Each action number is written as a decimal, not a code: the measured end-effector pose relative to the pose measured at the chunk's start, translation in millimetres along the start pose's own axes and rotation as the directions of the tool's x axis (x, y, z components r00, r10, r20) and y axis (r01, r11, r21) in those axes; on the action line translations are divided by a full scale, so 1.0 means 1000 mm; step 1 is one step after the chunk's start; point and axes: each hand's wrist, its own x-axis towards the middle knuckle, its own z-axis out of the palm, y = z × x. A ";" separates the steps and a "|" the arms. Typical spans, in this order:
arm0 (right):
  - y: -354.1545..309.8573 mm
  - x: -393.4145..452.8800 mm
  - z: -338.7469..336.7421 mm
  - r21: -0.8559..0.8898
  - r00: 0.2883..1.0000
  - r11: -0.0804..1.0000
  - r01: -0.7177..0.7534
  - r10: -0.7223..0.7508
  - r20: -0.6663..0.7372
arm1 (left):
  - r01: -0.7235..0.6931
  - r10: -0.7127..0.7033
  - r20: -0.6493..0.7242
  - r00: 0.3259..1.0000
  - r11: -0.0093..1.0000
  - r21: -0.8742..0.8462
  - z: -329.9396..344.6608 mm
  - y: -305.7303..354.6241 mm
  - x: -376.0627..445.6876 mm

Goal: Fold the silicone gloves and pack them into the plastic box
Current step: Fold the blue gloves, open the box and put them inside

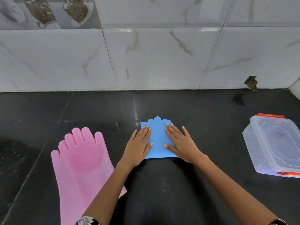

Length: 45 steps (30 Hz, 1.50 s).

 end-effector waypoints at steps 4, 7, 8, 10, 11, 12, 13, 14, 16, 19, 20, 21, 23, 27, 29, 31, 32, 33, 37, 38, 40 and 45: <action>-0.011 -0.007 -0.010 0.026 0.997 0.998 -0.054 0.055 -0.052 | -0.001 0.003 -0.058 0.998 1.000 0.030 -0.009 0.010 -0.001; -0.018 -0.017 -0.020 0.102 0.985 0.989 -0.106 0.118 -0.123 | 0.016 -0.018 -0.100 0.995 1.000 -0.018 -0.018 0.018 -0.003; -0.019 -0.022 -0.024 0.127 0.978 0.984 -0.128 0.146 -0.150 | 0.010 -0.014 -0.120 0.993 0.999 -0.035 -0.021 0.021 -0.003; -0.020 -0.033 -0.031 0.190 0.951 0.965 -0.183 0.223 -0.217 | -0.023 0.014 -0.148 0.989 0.998 -0.059 -0.028 0.030 -0.001; -0.019 -0.041 -0.035 0.225 0.926 0.949 -0.220 0.276 -0.257 | -0.054 0.043 -0.156 0.987 0.996 -0.070 -0.032 0.037 0.001; -0.018 -0.049 -0.039 0.260 0.894 0.929 -0.262 0.335 -0.298 | -0.095 0.082 -0.161 0.984 0.992 -0.079 -0.035 0.045 0.004; -0.016 -0.059 -0.044 0.293 0.855 0.906 -0.305 0.396 -0.335 | -0.144 0.128 -0.168 0.977 0.986 -0.088 -0.038 0.054 0.008; -0.013 -0.067 -0.048 0.322 0.814 0.882 -0.343 0.451 -0.367 | -0.195 0.177 -0.178 0.968 0.976 -0.093 -0.041 0.064 0.013; -0.001 -0.088 -0.057 0.371 0.716 0.828 -0.420 0.554 -0.425 | -0.302 0.279 -0.204 0.939 0.949 -0.091 -0.046 0.090 0.025; 0.024 -0.120 -0.070 0.411 0.575 0.743 -0.529 0.669 -0.470 | -0.414 0.382 -0.233 0.894 0.904 -0.106 -0.049 0.134 0.044; 0.035 -0.133 -0.074 0.424 0.524 0.704 -0.570 0.708 -0.473 | -0.457 0.425 -0.235 0.874 0.884 -0.101 -0.048 0.153 0.051; 0.045 -0.144 -0.077 0.432 0.480 0.668 -0.606 0.740 -0.472 | -0.491 0.462 -0.230 0.856 0.867 -0.087 -0.046 0.169 0.058; 0.071 -0.170 -0.080 0.418 0.422 0.601 -0.681 0.789 -0.447 | -0.555 0.537 -0.195 0.821 0.830 -0.054 -0.040 0.210 0.074; 0.107 -0.204 -0.076 0.288 0.441 0.532 -0.796 0.836 -0.326 | -0.636 0.636 -0.053 0.770 0.772 0.026 -0.023 0.268 0.102; 0.115 -0.211 -0.071 0.245 0.486 0.557 -0.793 0.822 -0.295 | -0.657 0.658 0.018 0.753 0.749 0.086 -0.015 0.283 0.115; 0.123 -0.214 -0.068 0.194 0.549 0.607 -0.771 0.787 -0.281 | -0.658 0.657 0.054 0.752 0.744 0.114 -0.010 0.291 0.124; 0.127 -0.215 -0.067 0.169 0.581 0.632 -0.756 0.768 -0.270 | -0.650 0.648 0.057 0.759 0.752 0.104 -0.008 0.294 0.126; 0.131 -0.215 -0.067 0.154 0.609 0.655 -0.740 0.749 -0.260 | -0.640 0.638 0.051 0.769 0.764 0.087 -0.008 0.295 0.127; 0.146 -0.216 -0.071 0.117 0.727 0.762 -0.637 0.644 -0.237 | -0.568 0.569 -0.019 0.822 0.822 0.040 -0.009 0.296 0.118; 0.150 -0.216 -0.071 0.118 0.758 0.790 -0.601 0.611 -0.231 | -0.545 0.546 -0.029 0.837 0.838 0.039 -0.010 0.293 0.114; 0.155 -0.215 -0.072 0.141 0.813 0.844 -0.518 0.537 -0.226 | -0.502 0.503 -0.043 0.863 0.864 0.040 -0.011 0.288 0.103; 0.162 -0.210 -0.070 0.219 0.931 0.951 -0.216 0.268 -0.246 | -0.357 0.352 -0.075 0.933 0.931 -0.075 -0.015 0.273 0.063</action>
